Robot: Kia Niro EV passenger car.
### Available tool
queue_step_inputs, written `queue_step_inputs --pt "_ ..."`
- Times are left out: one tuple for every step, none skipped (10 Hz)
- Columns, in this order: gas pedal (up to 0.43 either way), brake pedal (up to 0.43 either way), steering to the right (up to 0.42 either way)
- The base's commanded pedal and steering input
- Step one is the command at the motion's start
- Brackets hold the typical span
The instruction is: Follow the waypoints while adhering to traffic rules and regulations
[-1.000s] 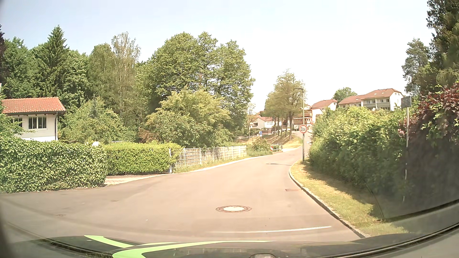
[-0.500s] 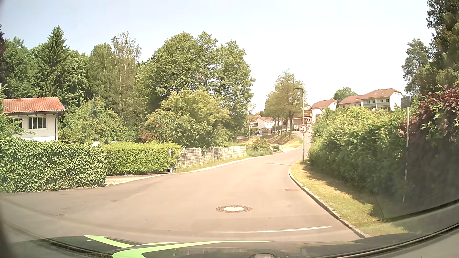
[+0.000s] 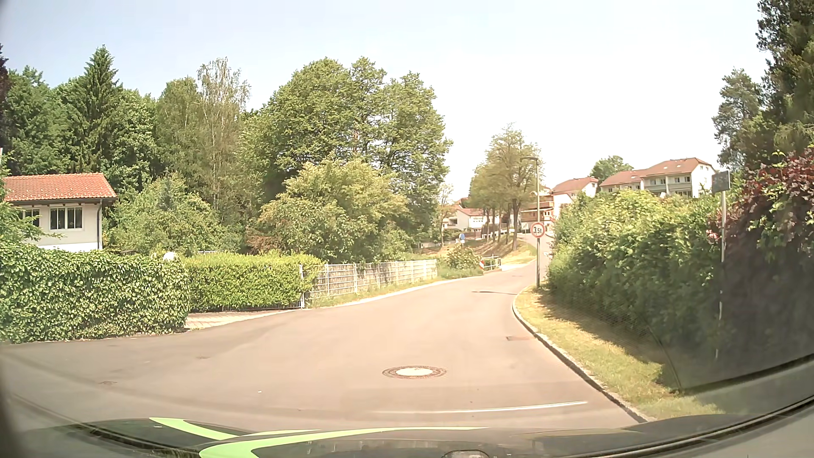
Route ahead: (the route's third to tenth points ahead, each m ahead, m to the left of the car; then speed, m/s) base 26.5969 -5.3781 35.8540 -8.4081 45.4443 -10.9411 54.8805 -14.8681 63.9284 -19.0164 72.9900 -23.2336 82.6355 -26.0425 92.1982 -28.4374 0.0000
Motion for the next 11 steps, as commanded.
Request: queue_step_inputs --pt "0.248 0.000 0.009" --pt "0.268 0.000 -0.001" --pt "0.280 0.000 -0.015" --pt "0.287 0.000 -0.025" --pt "0.287 0.000 -0.030" --pt "0.287 0.000 -0.036" --pt "0.319 0.000 -0.040" --pt "0.319 0.000 -0.041" --pt "0.319 0.000 -0.041" --pt "0.319 0.000 -0.038" --pt "0.319 0.000 -0.033"
